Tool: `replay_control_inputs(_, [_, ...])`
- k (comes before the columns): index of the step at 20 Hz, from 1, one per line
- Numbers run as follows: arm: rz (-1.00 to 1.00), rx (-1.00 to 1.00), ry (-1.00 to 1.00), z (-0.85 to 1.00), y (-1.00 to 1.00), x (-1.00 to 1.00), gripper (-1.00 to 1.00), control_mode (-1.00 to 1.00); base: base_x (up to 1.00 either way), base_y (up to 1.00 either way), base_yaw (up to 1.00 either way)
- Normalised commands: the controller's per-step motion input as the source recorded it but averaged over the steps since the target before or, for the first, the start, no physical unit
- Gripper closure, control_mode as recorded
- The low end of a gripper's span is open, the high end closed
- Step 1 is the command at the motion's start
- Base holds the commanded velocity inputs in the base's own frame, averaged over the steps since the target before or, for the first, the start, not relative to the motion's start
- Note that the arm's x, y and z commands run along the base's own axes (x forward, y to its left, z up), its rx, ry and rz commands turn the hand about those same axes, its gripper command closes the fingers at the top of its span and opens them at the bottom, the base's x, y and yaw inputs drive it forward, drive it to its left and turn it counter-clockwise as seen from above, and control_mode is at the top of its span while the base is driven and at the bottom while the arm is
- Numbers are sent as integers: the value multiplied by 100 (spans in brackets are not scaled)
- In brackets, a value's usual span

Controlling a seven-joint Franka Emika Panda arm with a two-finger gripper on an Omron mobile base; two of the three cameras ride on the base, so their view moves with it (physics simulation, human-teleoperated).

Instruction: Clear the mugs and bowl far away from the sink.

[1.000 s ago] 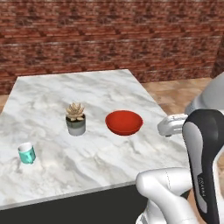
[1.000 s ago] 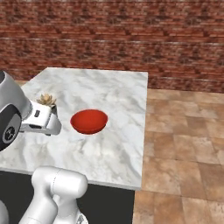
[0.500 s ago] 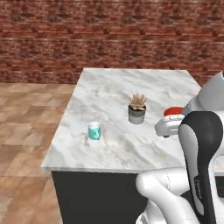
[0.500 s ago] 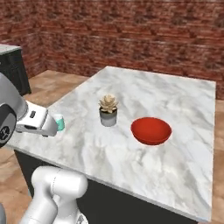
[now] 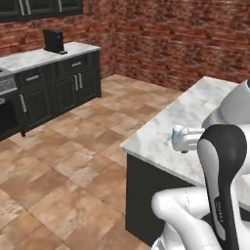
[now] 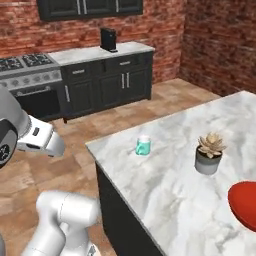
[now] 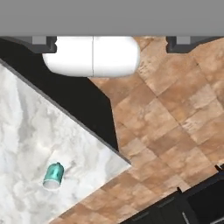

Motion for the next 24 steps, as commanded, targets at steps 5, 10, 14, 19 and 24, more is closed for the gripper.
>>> replay_control_inputs(5, [0,0,0,0,0,0,-100,100,0,38,93])
replay_control_inputs(10, [0,0,0,0,0,0,-100,100,0,37,93])
replay_control_inputs(14, [0,0,0,0,0,0,-100,100,0,26,95])
replay_control_inputs(19, [0,0,0,0,0,0,-100,100,0,21,96])
replay_control_inputs(24, [0,0,0,0,0,0,-100,100,21,7,97])
